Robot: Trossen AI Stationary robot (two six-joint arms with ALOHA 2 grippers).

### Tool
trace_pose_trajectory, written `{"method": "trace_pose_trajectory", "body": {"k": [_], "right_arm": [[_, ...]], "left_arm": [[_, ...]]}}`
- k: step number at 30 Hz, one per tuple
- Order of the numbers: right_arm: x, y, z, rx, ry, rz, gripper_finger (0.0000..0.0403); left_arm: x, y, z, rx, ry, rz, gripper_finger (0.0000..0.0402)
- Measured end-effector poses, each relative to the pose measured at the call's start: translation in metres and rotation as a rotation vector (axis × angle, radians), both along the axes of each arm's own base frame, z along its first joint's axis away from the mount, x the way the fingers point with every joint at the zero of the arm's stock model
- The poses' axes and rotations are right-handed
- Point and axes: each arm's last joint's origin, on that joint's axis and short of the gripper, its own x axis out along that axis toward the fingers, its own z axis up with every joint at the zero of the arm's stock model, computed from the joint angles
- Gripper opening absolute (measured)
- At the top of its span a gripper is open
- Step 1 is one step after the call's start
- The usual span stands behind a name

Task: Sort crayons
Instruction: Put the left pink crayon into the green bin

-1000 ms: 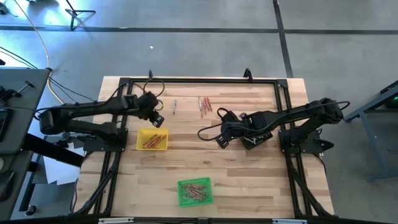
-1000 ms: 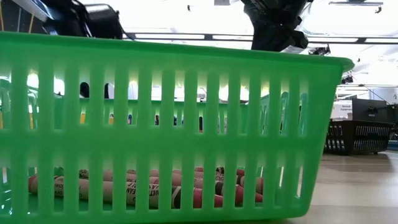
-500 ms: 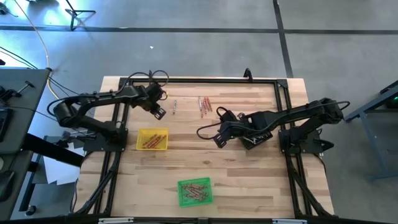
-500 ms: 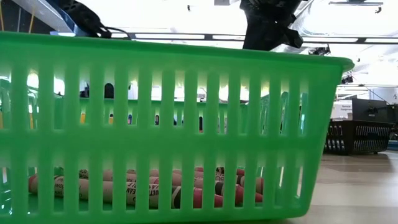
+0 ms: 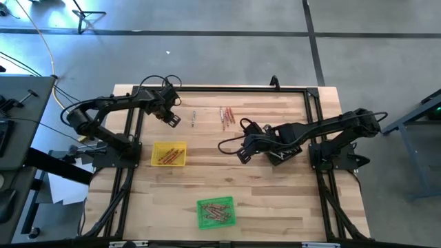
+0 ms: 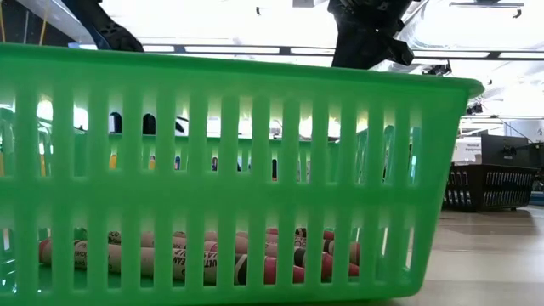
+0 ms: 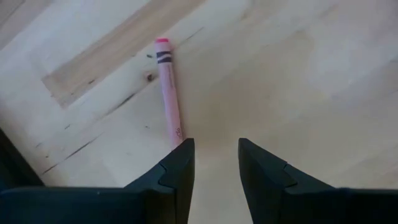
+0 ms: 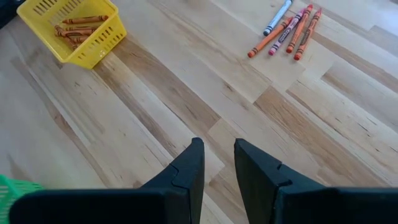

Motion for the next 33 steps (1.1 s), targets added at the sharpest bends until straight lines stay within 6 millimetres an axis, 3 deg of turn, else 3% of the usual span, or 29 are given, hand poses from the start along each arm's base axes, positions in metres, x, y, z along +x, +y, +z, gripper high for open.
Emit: {"method": "trace_pose_trajectory", "body": {"k": [14,24,33], "right_arm": [[0.0,0.0,0.0,0.0,0.0,0.0,0.0083],[0.0,0.0,0.0,0.0,0.0,0.0,0.0083],[0.0,0.0,0.0,0.005,-0.002,-0.007,0.0083]], "left_arm": [[-0.014,0.021,-0.015,-0.033,0.022,0.093,0.0113],[-0.012,0.022,-0.015,-0.042,0.02,0.099,0.0112],[-0.011,0.021,-0.015,-0.11,-0.065,0.159,0.0072]]}}
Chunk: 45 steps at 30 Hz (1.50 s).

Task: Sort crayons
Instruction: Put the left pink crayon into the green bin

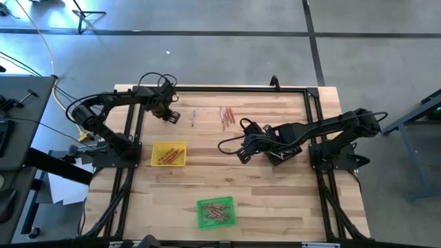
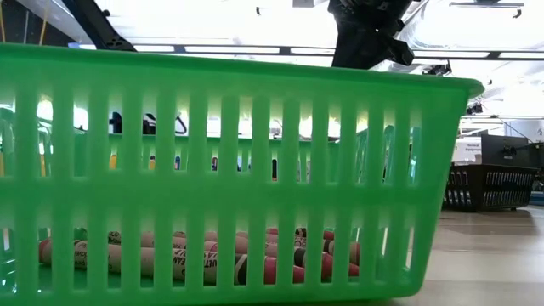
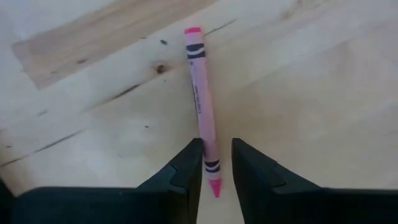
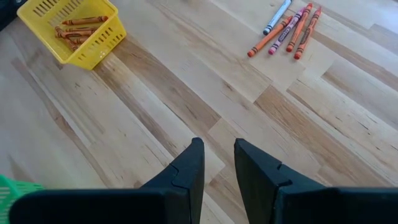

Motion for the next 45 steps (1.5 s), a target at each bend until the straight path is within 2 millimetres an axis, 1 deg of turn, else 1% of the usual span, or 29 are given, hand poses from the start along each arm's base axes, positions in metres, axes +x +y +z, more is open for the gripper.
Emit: {"method": "trace_pose_trajectory", "body": {"k": [5,8,18,23,29,34,38,40,42,45], "right_arm": [[0.0,0.0,0.0,-0.002,0.001,0.003,0.0083],[0.0,0.0,0.0,-0.005,0.003,0.007,0.0083],[0.0,0.0,0.0,-0.005,0.003,0.008,0.0083],[0.0,0.0,0.0,-0.005,0.003,0.008,0.0083],[0.0,0.0,0.0,-0.009,0.006,0.015,0.0083],[0.0,0.0,0.0,-0.014,0.009,0.023,0.0083],[0.0,0.0,0.0,-0.014,0.009,0.023,0.0083],[0.0,0.0,0.0,-0.013,0.009,0.022,0.0083],[0.0,0.0,0.0,-0.013,0.009,0.022,0.0083],[0.0,0.0,0.0,-0.012,0.009,0.022,0.0083]], "left_arm": [[0.0,0.0,0.0,-0.008,-0.009,0.025,0.006],[0.001,-0.001,-0.002,-0.041,-0.028,0.059,0.0055],[0.007,-0.006,-0.009,-0.06,0.019,0.039,0.0044],[0.007,-0.006,-0.009,-0.069,0.016,0.041,0.0009],[0.007,-0.006,-0.009,-0.073,0.017,0.044,0.0003],[0.01,-0.001,0.001,-0.073,0.028,0.063,0.0001],[0.018,0.008,0.022,-0.008,-0.03,0.061,0.0001],[0.021,0.008,0.03,-0.003,-0.034,0.054,0.0001],[0.025,0.008,0.042,0.017,-0.062,0.04,0.0001],[0.031,-0.003,0.059,-0.001,-0.14,-0.015,0.0001]]}}
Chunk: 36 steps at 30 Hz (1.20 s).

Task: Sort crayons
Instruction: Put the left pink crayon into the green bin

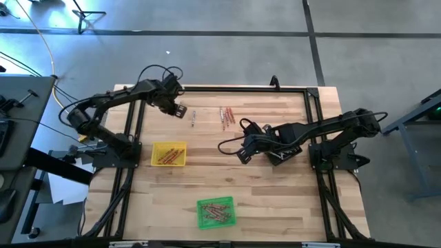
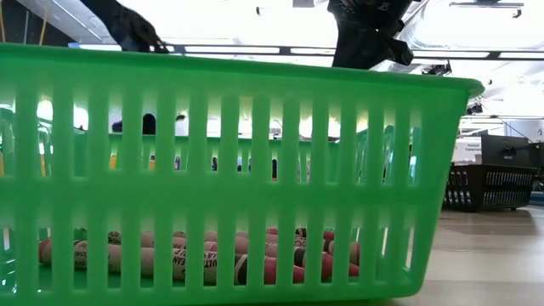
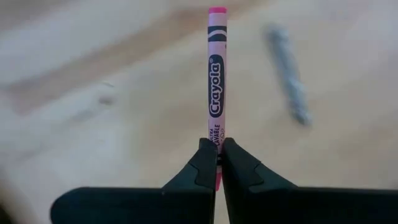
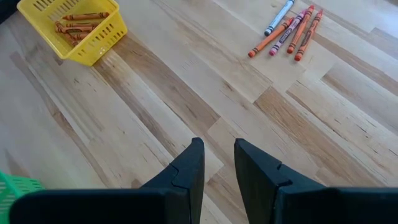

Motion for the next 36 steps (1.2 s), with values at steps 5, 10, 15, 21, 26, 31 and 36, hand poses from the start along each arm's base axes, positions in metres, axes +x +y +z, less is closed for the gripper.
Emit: {"method": "trace_pose_trajectory", "body": {"k": [5,10,15,21,26,31,36], "right_arm": [[0.0,0.0,0.0,-0.002,0.004,0.002,0.0083],[0.0,0.0,0.0,-0.021,0.014,0.032,0.0083],[0.0,0.0,0.0,-0.041,0.028,0.07,0.0083],[-0.001,0.001,-0.001,-0.045,0.05,0.133,0.0083],[-0.001,0.001,-0.001,-0.067,0.072,0.195,0.0083],[-0.001,-0.001,-0.001,-0.087,0.086,0.218,0.0083],[0.0,-0.002,-0.001,-0.093,0.071,0.182,0.0083]], "left_arm": [[0.015,-0.036,0.03,0.016,-0.166,-0.133,0.0],[0.033,-0.085,0.058,0.049,-0.331,-0.221,0.0],[0.049,-0.14,0.077,0.031,-0.502,-0.338,0.0],[0.069,-0.208,0.078,0.037,-0.599,-0.463,0.0],[0.079,-0.251,0.06,0.08,-0.557,-0.623,0.0],[0.096,-0.274,0.039,0.004,-0.556,-0.684,0.0],[0.113,-0.303,0.018,-0.066,-0.615,-0.834,0.0]]}}
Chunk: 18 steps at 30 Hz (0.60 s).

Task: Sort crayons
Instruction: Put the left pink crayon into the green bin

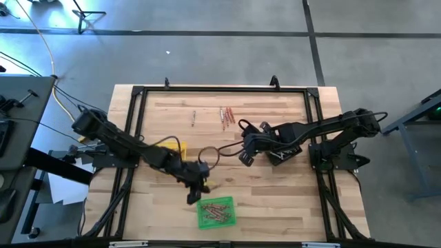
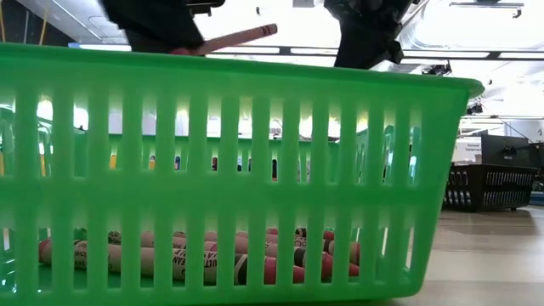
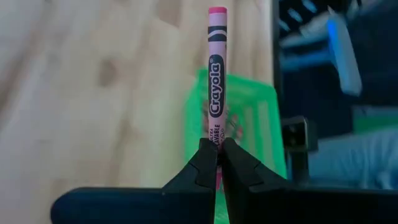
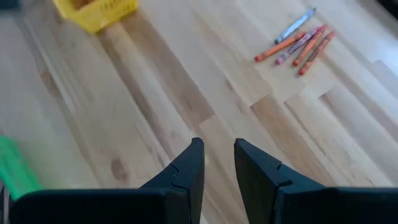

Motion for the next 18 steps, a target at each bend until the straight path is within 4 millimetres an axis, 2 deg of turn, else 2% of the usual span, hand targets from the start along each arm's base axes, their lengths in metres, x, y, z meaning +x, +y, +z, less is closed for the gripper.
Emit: {"method": "trace_pose_trajectory", "body": {"k": [3,8,12,18], "right_arm": [[0.0,-0.001,0.001,-0.003,-0.023,-0.056,0.0083],[0.001,-0.002,0.002,0.021,-0.087,-0.199,0.0083],[0.001,0.0,0.002,0.055,-0.129,-0.274,0.0083],[0.0,0.009,0.002,0.079,-0.139,-0.281,0.0083]], "left_arm": [[0.003,-0.013,-0.008,-0.031,-0.007,-0.07,0.0],[-0.002,-0.028,-0.005,-0.061,-0.03,-0.157,0.0],[-0.008,-0.038,-0.006,-0.019,-0.041,-0.221,0.0],[-0.002,-0.042,-0.014,0.034,-0.077,-0.138,0.0]]}}
